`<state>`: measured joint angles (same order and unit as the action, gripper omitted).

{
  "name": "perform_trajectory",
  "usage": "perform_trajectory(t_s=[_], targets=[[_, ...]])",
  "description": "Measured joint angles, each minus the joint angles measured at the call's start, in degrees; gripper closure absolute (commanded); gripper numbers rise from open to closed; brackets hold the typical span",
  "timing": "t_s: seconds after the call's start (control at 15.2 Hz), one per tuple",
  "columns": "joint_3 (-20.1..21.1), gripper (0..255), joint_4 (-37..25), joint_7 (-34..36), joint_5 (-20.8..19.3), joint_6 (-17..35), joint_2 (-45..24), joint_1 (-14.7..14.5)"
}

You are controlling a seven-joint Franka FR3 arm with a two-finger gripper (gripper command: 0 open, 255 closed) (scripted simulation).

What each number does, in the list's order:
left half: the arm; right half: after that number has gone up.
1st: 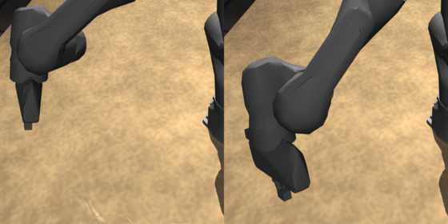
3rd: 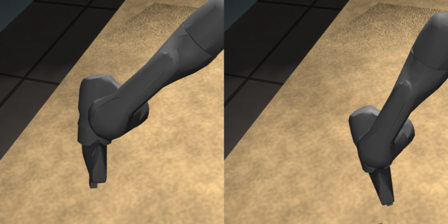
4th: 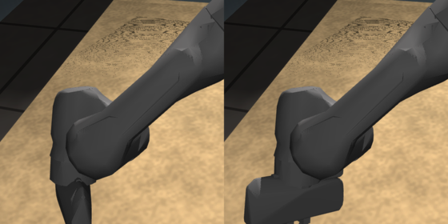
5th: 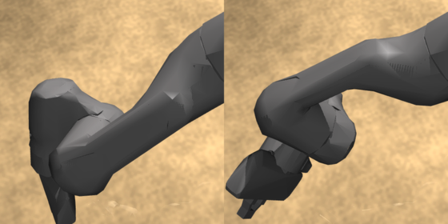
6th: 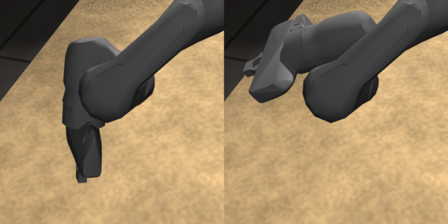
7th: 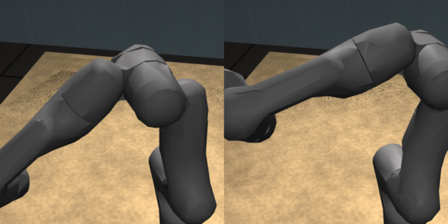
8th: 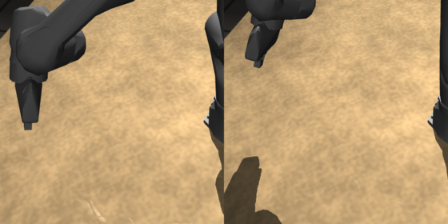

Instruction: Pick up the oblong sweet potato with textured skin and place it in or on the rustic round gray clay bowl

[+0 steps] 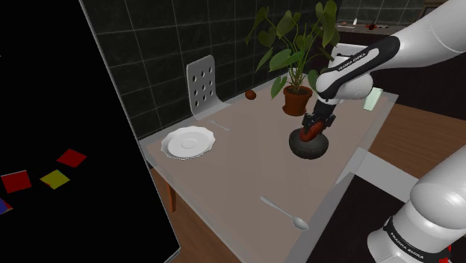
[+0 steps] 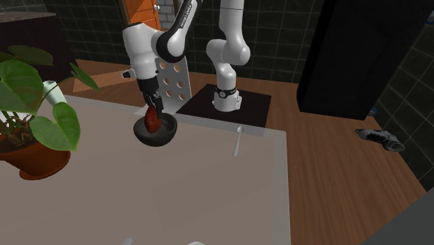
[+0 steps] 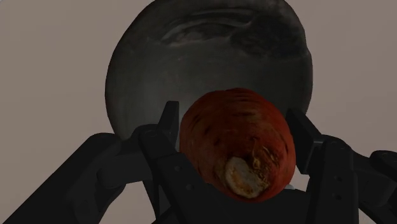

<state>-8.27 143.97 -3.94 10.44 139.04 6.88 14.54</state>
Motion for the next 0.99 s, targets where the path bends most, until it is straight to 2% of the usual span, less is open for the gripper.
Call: perform_trajectory(t_s=[0.46,0.53,0.99], targets=[[0.0,255,0.3,-0.3,0.4,1.1,-0.8,-0.1],[0.0,0,0.3,-0.3,0.4,1.1,-0.8,-0.1],[-0.1,0,-0.1,-0.1,0.0,0.1,-0.1,0.0]])
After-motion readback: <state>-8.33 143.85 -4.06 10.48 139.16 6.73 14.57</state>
